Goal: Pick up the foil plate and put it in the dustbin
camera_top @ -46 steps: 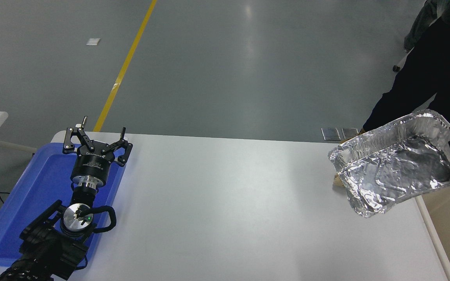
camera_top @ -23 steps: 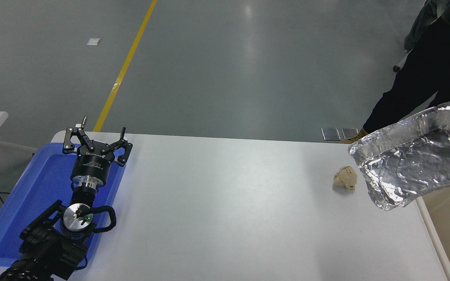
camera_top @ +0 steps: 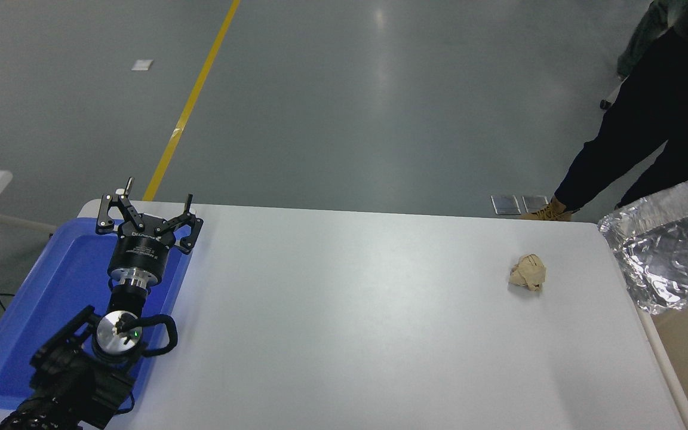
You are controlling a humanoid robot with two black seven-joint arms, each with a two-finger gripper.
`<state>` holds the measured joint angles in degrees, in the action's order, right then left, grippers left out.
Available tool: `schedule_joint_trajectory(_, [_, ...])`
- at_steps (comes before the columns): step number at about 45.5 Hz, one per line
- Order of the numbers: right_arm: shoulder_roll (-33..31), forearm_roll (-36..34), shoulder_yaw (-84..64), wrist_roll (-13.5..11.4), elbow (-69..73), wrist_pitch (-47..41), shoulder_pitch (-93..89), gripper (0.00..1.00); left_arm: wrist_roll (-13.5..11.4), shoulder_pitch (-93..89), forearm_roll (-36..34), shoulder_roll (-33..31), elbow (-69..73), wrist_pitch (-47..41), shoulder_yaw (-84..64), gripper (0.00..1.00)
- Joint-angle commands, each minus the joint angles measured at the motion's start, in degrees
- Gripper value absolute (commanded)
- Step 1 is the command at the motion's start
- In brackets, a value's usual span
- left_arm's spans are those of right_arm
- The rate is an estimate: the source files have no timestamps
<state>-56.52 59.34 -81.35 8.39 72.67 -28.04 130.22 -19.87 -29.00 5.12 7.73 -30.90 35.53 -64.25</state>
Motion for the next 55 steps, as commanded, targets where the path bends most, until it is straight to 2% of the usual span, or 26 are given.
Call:
schedule_joint_trajectory(1, [-7.0, 6.3, 16.8, 0.1, -9.5, 0.2, -17.9, 0.00, -0.1, 0.0, 0.1, 0.0, 0.1, 0.0, 0.0, 1.00])
schedule_joint_trajectory(8, [-6.8, 6.3, 25.8, 0.6, -19.5, 1.5, -31.9, 0.00, -0.1, 0.0, 0.1, 0.0, 0.1, 0.0, 0.0, 1.00])
schedule_joint_trajectory(17, [-4.7, 6.3, 26.9, 1.0, -28.7, 7.1, -42.3, 0.00, -0.1, 0.0, 0.1, 0.0, 0.0, 0.0, 0.0, 1.00])
schedule_joint_trajectory(25, [-1.5, 5.3, 26.9, 3.6, -38.2, 14.5, -53.6, 0.00, -0.1, 0.0, 0.1, 0.0, 0.1, 0.0, 0.0, 1.00])
schedule_joint_trajectory(29, [0.4, 4.6, 27.0, 3.7, -42.1, 17.9, -58.4, 0.00, -0.1, 0.0, 0.1, 0.0, 0.1, 0.0, -0.1, 1.00])
schedule_joint_trajectory(42, [10.1, -8.4, 27.1, 3.7, -57.6, 26.3, -77.6, 0.00, -0.1, 0.0, 0.1, 0.0, 0.1, 0.0, 0.0, 1.00])
schedule_joint_trajectory(49, [15.3, -19.9, 26.9, 3.2, -63.9, 27.5, -86.1, 0.00, -0.1, 0.0, 0.1, 0.0, 0.1, 0.0, -0.1, 1.00])
schedule_joint_trajectory(55, [18.5, -23.7, 26.9, 3.0, -66.9, 27.9, -90.6, 0.00, -0.1, 0.0, 0.1, 0.0, 0.1, 0.0, 0.0, 1.00])
